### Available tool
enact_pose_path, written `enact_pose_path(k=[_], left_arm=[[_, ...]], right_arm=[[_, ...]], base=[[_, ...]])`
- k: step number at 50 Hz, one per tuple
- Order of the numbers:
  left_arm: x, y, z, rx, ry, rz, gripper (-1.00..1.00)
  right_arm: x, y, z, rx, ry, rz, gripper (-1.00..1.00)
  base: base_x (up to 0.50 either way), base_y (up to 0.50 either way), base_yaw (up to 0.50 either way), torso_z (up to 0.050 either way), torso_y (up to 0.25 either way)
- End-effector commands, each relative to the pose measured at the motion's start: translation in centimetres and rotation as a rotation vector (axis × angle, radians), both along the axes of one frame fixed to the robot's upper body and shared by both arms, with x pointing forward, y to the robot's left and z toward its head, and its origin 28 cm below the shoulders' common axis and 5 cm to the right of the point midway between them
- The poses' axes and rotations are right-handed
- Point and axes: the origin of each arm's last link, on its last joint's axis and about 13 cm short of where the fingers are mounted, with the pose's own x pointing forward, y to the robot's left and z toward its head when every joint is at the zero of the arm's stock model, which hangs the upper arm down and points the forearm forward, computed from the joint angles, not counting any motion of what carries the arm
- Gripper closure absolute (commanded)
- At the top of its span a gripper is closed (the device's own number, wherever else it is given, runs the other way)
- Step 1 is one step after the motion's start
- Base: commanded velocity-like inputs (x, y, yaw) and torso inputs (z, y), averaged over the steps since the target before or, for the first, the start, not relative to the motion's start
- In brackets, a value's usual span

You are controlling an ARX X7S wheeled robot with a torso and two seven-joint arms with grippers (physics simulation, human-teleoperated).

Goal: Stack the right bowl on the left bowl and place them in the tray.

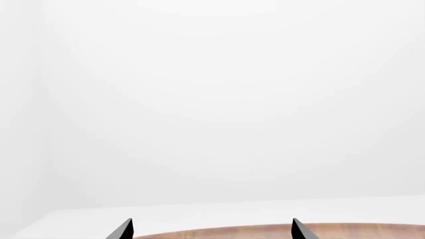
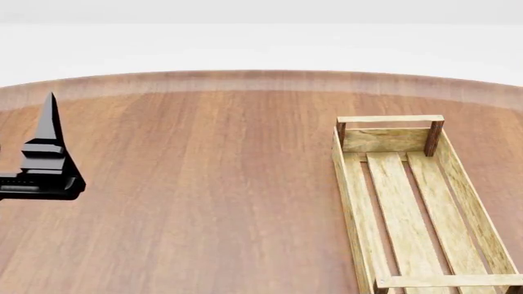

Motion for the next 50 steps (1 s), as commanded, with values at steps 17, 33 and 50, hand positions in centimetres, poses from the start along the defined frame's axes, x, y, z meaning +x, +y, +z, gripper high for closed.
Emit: enact_pose_path(k=[17,33,50], left_arm=[[0.0,-0.2,-0.1,0.005,0.003,-0.009,-1.0],[0.0,-0.3,0.2,0.005,-0.003,-0.011,-1.0],[0.1,-0.6,0.4,0.008,-0.003,-0.019,-1.0]], right_arm=[[2.8,0.4,6.8,0.119,-0.185,-0.032,1.0],[4.2,1.9,7.1,0.14,-0.194,0.01,1.0],[9.3,6.2,7.6,0.233,-0.188,0.097,1.0]], base=[[0.0,0.0,0.0,0.0,0.0],[0.0,0.0,0.0,0.0,0.001],[0.0,0.0,0.0,0.0,0.0]])
